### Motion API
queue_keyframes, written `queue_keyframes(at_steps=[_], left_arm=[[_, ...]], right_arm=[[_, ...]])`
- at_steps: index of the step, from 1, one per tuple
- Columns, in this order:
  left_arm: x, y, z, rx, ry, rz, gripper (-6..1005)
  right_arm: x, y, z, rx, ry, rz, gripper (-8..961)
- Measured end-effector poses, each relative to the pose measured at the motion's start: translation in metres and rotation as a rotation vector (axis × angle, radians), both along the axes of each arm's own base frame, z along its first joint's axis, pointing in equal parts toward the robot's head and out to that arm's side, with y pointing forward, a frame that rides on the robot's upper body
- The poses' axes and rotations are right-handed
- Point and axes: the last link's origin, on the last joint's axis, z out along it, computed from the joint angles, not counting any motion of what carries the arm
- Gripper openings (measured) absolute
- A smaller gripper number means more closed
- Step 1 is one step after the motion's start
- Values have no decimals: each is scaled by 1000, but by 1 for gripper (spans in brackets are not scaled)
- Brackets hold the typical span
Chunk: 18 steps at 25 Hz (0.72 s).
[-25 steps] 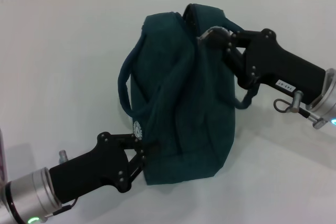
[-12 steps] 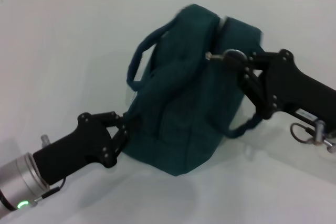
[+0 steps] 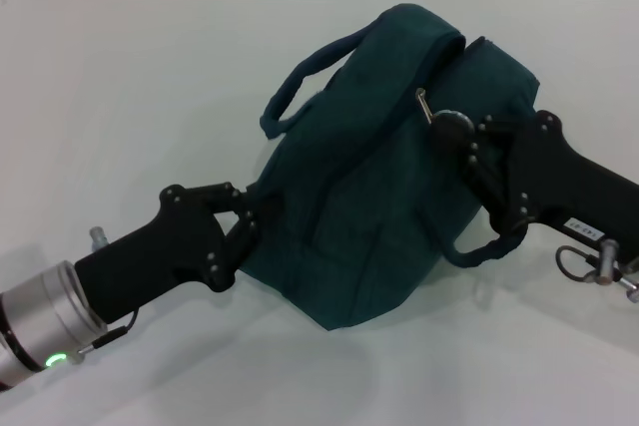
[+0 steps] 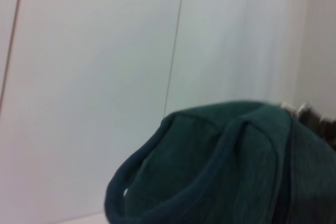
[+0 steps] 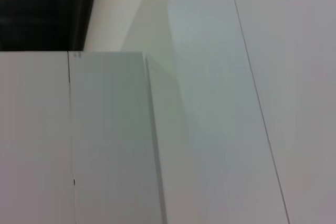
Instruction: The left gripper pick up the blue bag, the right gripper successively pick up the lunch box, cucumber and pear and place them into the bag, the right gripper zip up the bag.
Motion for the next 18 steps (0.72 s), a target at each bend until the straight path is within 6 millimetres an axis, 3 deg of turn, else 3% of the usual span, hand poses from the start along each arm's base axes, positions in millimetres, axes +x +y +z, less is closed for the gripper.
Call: queue_keyframes(at_steps=[4, 10, 15, 18], left_arm=[[2, -1, 5, 29, -42, -2, 116], [9, -1, 10, 53, -91, -25, 335], [19, 2, 11, 48, -125, -71, 437], [21, 4, 11, 44, -128, -81, 433]], right_arm=[[-1, 3, -4, -3, -18, -8, 8], [-1, 3, -4, -2, -19, -6, 8], [-1, 3, -4, -2, -19, -6, 8], [-1, 3, -4, -2, -19, -6, 8]])
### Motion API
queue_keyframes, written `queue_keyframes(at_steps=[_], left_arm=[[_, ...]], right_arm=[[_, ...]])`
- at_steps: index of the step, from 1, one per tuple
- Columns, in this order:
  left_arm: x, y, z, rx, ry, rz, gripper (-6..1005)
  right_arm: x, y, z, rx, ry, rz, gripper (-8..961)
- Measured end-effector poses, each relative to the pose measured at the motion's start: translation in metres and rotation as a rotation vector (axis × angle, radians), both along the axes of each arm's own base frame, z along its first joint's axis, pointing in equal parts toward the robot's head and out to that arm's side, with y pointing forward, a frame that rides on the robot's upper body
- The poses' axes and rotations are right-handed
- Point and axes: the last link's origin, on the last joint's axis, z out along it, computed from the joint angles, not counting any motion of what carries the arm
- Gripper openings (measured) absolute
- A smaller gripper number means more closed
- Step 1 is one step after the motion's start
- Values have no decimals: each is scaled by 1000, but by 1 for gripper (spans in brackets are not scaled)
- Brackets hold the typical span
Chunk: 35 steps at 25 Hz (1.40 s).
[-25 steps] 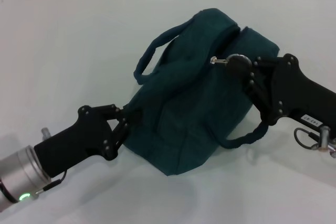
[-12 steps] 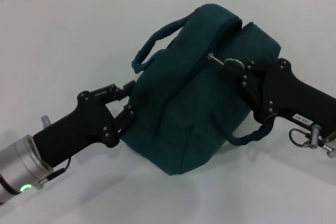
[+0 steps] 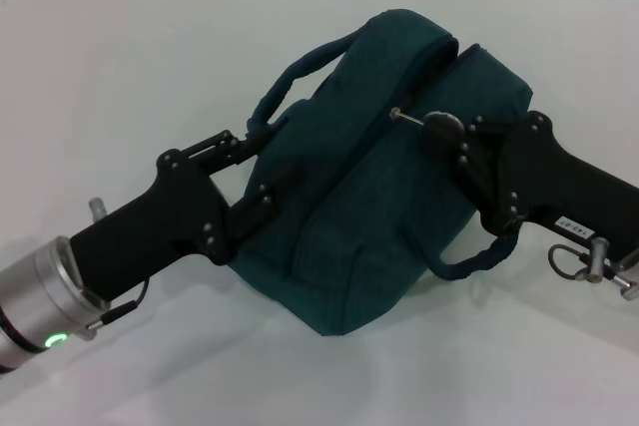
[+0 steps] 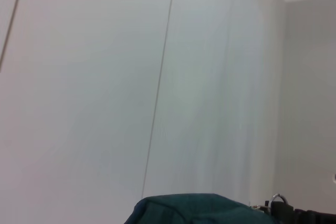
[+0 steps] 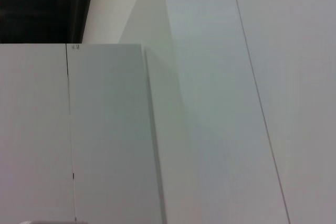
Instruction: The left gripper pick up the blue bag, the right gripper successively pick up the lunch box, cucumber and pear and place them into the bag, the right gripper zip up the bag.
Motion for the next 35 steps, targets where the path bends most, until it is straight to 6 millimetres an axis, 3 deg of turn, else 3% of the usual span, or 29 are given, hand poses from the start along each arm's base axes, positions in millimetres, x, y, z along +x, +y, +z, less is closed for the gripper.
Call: queue_keyframes(at_steps=[8, 14, 16, 35], left_arm=[[5, 2, -5, -33, 13, -29, 424], [5, 2, -7, -43, 26, -33, 299], [4, 1, -7, -43, 26, -33, 90], [-1, -5, -7, -96, 108, -94, 78]], right_arm=[[0, 1, 1, 7, 7, -3, 8], [-3, 2, 2, 12, 14, 1, 8], [-3, 2, 2, 12, 14, 2, 8], [6, 16, 20, 103, 69, -88, 8]])
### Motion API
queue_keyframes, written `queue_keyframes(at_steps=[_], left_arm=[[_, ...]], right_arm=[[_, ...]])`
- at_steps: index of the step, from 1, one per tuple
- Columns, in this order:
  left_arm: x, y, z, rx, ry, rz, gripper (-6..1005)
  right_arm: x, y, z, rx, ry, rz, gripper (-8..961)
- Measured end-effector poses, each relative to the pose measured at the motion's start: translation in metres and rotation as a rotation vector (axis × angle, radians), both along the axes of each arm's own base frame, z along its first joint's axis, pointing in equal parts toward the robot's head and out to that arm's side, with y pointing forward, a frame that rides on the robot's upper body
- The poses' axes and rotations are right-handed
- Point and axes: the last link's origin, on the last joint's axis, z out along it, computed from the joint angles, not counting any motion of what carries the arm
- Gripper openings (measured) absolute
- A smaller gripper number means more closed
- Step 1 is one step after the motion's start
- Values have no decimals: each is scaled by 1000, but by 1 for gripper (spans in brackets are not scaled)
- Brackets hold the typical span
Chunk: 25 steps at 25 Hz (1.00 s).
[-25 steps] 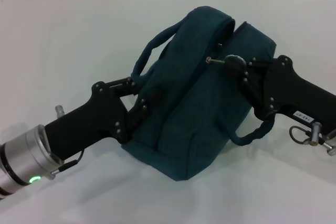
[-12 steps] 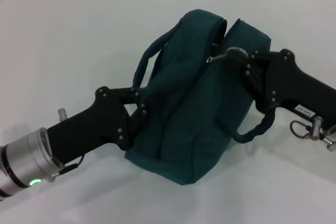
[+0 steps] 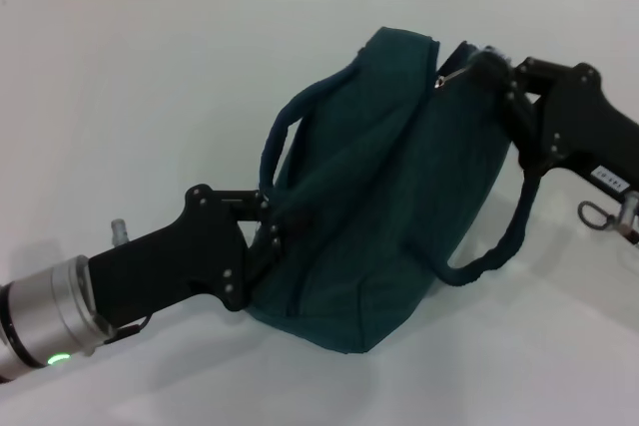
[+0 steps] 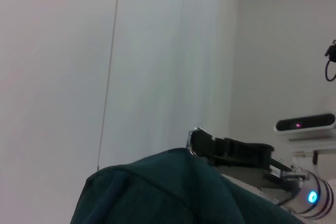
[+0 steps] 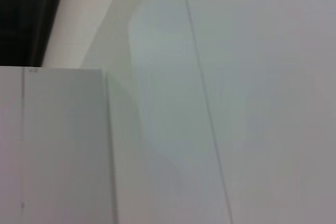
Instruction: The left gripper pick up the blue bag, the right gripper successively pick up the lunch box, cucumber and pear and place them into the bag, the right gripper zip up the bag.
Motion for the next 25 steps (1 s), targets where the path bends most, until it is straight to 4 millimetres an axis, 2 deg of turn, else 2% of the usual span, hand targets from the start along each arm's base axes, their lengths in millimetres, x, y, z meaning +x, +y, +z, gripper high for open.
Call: queue_keyframes(at_steps=[8, 13, 25], left_arm=[[-8, -1, 7, 32, -1, 35, 89], [-14, 4, 16, 102, -19, 88, 96], [-19, 15, 26, 147, 24, 99, 112]], right_arm=[[6, 5, 5, 24, -1, -32, 8], [9, -3, 8, 25, 14, -17, 8], [37, -12, 13, 68, -2, -121, 8]])
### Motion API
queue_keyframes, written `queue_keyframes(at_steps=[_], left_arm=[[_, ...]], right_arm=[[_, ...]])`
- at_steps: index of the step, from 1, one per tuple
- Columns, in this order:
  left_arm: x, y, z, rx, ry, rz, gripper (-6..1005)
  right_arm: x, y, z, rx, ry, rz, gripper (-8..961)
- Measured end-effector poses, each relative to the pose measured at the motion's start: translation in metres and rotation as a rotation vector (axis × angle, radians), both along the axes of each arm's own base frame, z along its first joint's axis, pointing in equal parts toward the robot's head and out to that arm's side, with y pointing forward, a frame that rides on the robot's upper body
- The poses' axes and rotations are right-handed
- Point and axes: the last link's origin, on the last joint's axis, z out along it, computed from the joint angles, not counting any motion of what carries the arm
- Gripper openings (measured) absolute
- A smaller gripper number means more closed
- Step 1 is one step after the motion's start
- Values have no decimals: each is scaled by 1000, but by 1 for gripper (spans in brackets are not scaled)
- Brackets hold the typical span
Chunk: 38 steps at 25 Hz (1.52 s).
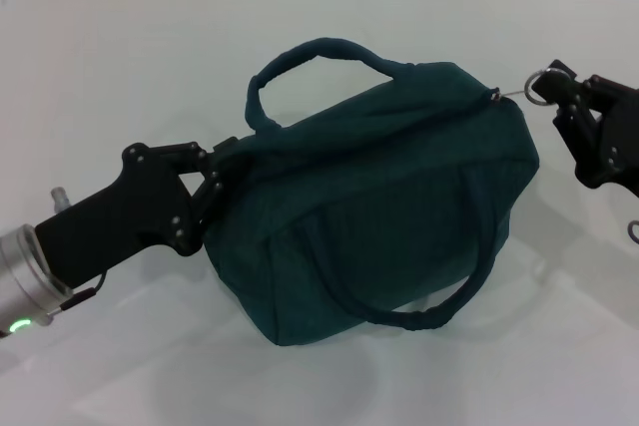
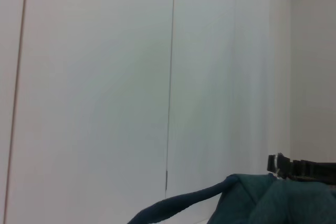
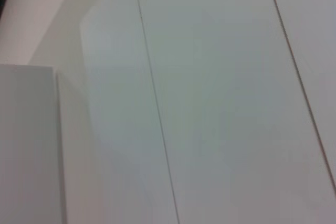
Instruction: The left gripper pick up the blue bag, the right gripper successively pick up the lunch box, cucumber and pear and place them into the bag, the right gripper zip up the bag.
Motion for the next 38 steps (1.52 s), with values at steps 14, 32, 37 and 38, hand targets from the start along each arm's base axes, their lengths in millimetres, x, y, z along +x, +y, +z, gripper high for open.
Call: queue_keyframes(at_steps=[14, 32, 37, 38], left_arm=[[7, 7, -2, -19, -41, 15, 130], [21, 35, 35, -154, -197, 99, 372], [50, 53, 48, -280, -79, 24, 397], [56, 57, 51, -291, -61, 15, 402]], right_arm=[[0, -8, -3, -28, 12, 15, 8], [1, -19, -11, -70, 4, 36, 8], [-1, -18, -11, -71, 3, 42, 8], [-1, -18, -11, -72, 3, 43, 8]])
